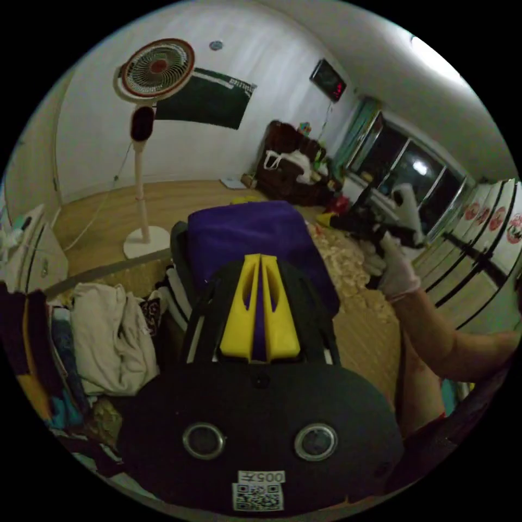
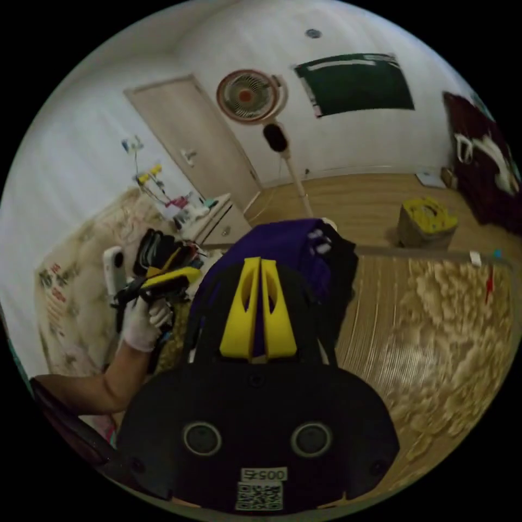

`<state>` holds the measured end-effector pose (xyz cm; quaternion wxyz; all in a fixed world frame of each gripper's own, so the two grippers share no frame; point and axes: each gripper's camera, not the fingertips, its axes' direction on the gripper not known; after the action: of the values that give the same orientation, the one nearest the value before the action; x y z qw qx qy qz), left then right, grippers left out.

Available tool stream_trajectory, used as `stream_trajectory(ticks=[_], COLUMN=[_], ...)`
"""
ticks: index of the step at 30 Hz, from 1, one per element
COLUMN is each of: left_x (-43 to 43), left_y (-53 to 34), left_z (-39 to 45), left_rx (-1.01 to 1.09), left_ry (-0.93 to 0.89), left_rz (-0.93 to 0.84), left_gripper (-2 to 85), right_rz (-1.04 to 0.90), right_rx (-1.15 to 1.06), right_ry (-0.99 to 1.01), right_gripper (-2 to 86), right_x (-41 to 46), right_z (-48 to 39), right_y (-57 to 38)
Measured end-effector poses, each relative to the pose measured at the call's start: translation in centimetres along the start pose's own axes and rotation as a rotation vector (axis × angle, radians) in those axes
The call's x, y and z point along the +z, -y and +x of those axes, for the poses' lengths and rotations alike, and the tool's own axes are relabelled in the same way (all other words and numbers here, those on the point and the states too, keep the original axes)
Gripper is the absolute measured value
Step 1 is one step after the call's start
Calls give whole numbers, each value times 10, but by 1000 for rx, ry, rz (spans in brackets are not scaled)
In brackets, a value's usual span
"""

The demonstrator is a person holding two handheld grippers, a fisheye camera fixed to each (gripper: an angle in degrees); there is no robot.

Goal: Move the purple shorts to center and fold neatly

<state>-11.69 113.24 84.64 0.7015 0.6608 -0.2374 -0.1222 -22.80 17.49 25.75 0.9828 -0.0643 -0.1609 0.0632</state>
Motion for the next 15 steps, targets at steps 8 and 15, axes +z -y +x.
stream_trajectory(ticks=[8, 15], left_x=[33, -7], left_y=[-72, -133], left_z=[-22, -44], left_rx=[8, -29], left_ry=[196, 166], left_rz=[-144, -136], left_gripper=[-6, -6], right_rz=[-314, -260], right_rx=[-93, -99], right_ry=[-354, -331], right_gripper=[-10, -10], right_x=[218, 278], right_z=[-8, -11], right_y=[12, -3])
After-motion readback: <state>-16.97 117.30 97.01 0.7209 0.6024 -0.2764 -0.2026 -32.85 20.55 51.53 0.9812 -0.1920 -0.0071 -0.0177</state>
